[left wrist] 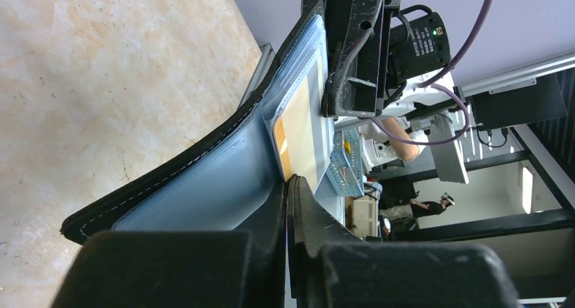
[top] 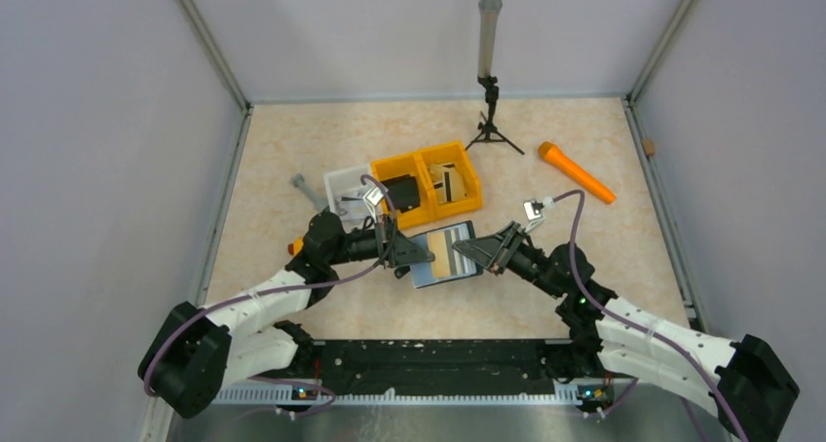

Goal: Take the credit cards out of the card holder
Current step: Remove the credit card from the card holder.

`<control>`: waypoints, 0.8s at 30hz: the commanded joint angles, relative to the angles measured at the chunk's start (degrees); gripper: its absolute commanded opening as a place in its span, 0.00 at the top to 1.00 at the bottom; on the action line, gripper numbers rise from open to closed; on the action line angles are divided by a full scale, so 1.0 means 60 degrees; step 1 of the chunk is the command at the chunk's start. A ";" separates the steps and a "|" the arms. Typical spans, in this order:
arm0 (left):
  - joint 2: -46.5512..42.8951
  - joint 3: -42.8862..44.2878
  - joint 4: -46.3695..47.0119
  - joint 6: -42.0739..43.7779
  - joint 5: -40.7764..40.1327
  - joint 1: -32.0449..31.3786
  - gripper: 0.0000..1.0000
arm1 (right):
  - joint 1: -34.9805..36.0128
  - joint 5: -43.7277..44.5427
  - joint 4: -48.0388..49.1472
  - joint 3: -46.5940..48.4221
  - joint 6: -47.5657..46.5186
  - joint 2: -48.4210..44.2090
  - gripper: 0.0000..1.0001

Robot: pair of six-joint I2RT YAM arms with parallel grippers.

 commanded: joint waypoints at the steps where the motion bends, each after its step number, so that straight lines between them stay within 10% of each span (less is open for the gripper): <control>1: -0.0226 -0.0224 0.0378 0.0076 -0.0042 0.0197 1.00 | -0.0026 0.0065 0.0772 0.0051 0.0191 -0.0269 0.95; 24: -0.0172 -0.0352 0.0678 -0.0153 0.0160 0.0364 1.00 | -0.0114 0.0025 0.1022 -0.0078 0.0273 -0.0249 1.00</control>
